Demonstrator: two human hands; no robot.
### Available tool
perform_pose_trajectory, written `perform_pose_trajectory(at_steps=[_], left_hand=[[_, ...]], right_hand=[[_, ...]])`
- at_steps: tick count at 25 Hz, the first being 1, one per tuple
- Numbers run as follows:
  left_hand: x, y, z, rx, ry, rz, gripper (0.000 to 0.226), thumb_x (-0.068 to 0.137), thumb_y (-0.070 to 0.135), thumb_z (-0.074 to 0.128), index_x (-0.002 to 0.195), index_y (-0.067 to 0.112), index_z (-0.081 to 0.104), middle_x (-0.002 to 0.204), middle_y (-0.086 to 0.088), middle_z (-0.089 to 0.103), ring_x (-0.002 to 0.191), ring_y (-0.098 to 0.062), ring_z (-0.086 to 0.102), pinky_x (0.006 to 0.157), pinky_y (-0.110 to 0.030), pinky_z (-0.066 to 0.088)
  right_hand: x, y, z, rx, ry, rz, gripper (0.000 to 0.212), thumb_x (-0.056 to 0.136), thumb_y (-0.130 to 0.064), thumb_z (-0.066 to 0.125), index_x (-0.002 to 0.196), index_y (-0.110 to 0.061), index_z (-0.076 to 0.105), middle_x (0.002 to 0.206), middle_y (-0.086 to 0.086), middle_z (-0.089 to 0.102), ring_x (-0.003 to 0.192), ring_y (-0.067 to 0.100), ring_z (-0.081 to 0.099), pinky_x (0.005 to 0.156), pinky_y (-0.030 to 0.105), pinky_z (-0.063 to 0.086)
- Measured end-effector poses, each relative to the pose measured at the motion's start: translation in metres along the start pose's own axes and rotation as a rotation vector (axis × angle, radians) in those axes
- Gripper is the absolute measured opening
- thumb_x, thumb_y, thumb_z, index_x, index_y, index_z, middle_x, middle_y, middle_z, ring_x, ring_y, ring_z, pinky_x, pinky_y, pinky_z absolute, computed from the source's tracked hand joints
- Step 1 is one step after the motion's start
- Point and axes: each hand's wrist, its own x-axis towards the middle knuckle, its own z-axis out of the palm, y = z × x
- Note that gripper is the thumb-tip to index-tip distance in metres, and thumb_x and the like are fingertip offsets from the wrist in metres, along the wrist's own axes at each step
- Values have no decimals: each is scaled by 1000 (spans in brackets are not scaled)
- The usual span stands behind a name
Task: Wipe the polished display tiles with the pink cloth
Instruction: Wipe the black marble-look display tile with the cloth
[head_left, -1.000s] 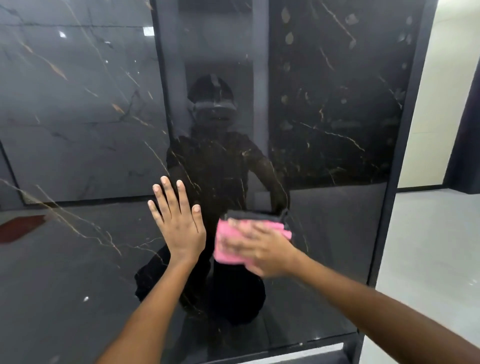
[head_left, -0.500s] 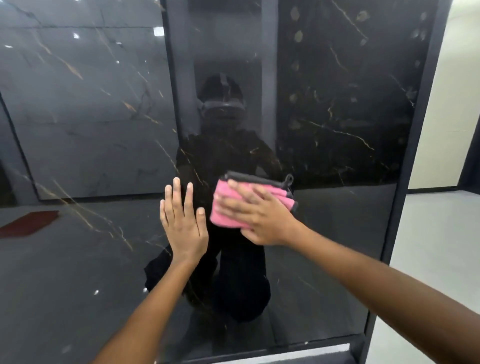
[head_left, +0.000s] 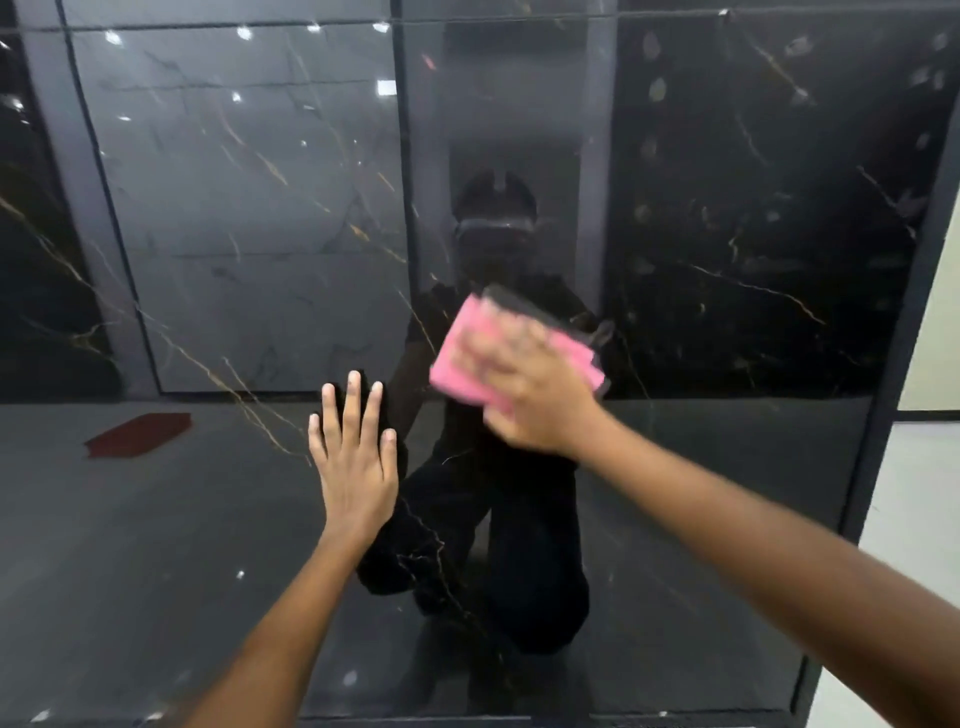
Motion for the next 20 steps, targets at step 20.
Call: perform_pose_trajectory(at_steps=[20], left_hand=[[-17,-14,16,4,48,59,59,99,28,31,155,23,11,163,11,-8,151,-21,-7,121,-44,-6]], right_hand=[[15,7,-19,-20,-50,384,67,70,-21,58,137,-19,53,148,6,42,140,34,24,98,42,27]])
